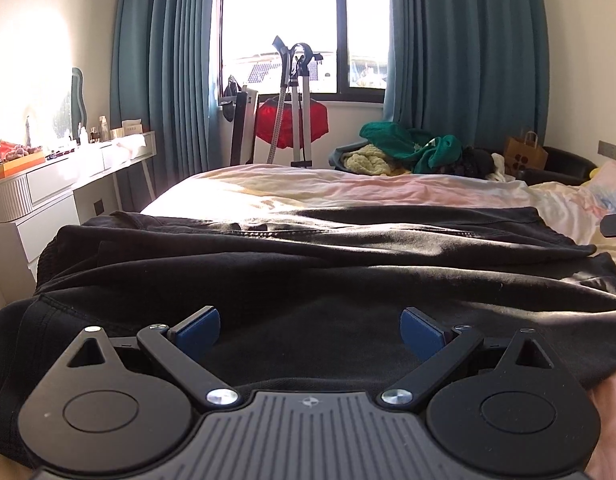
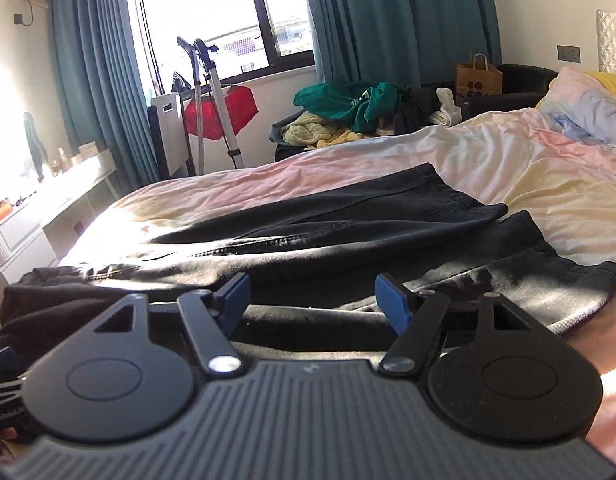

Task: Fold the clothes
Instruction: 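Lay the leg flat and open the right gripper, smoothing with the left gripper, then grasp the ribbed waistband with the left gripper while the right gripper grasps the leg hem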

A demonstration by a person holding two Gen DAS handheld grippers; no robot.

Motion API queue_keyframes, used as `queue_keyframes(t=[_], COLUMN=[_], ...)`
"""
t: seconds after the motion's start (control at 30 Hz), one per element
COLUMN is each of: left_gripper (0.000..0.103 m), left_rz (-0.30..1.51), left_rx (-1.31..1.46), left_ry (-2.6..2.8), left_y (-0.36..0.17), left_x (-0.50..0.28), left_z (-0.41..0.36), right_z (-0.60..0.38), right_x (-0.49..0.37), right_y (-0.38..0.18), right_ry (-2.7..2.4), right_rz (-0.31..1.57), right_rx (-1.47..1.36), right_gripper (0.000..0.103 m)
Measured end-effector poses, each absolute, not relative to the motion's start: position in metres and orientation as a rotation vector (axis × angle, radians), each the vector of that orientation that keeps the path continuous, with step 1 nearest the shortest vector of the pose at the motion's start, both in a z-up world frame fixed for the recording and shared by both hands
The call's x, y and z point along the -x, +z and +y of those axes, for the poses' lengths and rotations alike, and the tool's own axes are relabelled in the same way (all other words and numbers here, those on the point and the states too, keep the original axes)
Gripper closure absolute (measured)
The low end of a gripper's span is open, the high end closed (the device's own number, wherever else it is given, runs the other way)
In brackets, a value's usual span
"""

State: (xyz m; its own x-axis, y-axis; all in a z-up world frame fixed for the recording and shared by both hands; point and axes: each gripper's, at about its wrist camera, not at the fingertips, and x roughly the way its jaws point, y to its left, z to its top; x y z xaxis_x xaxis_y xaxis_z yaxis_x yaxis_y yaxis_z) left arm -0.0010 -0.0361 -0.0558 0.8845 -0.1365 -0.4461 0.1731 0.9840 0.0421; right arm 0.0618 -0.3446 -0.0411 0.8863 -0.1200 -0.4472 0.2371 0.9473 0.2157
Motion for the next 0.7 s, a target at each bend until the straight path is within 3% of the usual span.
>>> queue_keyframes(t=[0.43,0.7], left_gripper=[0.005,0.005], left_rz=[0.534,0.634], left_rx=[-0.078,0.121], left_ry=[-0.119,-0.030], left_y=[-0.059,-0.036], left_x=[0.012,0.026], left_z=[-0.021,0.059], right_z=[-0.356,-0.386], right_x=[-0.061,-0.060], right_y=[-0.047,-0.057], right_ry=[-0.208,-0.283], right_rz=[0.439,0.460], right_rx=[-0.282,-0.373], right_gripper=[0.031,0.031])
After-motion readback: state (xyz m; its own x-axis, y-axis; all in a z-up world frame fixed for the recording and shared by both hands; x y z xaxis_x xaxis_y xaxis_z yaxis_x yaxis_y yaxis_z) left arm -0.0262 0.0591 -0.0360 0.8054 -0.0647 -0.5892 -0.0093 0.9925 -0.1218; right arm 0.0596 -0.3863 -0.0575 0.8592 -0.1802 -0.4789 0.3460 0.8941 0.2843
